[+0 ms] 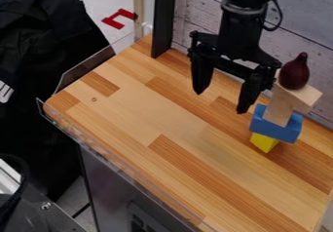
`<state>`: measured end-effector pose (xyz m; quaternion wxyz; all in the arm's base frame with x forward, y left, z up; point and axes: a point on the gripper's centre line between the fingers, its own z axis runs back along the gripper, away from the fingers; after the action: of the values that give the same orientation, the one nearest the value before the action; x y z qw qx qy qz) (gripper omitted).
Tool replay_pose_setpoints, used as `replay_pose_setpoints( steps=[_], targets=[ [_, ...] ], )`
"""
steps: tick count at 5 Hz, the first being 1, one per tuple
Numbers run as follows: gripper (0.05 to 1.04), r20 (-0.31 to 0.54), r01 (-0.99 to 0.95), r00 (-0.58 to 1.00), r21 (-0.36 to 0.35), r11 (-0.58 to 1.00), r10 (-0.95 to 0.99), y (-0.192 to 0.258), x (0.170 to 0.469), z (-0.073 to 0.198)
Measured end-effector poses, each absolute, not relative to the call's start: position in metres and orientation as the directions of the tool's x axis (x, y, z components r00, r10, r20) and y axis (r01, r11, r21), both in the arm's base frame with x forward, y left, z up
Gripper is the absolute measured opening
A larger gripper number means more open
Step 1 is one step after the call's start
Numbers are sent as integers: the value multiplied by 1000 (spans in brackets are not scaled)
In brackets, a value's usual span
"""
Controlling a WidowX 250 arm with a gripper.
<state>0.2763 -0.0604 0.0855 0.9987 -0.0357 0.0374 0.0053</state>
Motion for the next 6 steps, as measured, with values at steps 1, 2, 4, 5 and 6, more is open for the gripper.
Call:
replay_pose_setpoints(
  steps=[1, 2, 4, 5, 6],
  targets=[
    [1000, -109, -16, 994, -67, 998, 8, -61, 272, 77],
    [1000, -72, -13, 997, -107, 994, 5, -62, 271, 81],
    [1000, -1, 4, 1000, -140, 990, -4, -61, 273, 98],
    [999, 79, 81, 994, -111, 990, -73, -73, 284, 124],
    [999, 128, 167, 979, -86, 982, -156, -89, 292, 151]
  ],
)
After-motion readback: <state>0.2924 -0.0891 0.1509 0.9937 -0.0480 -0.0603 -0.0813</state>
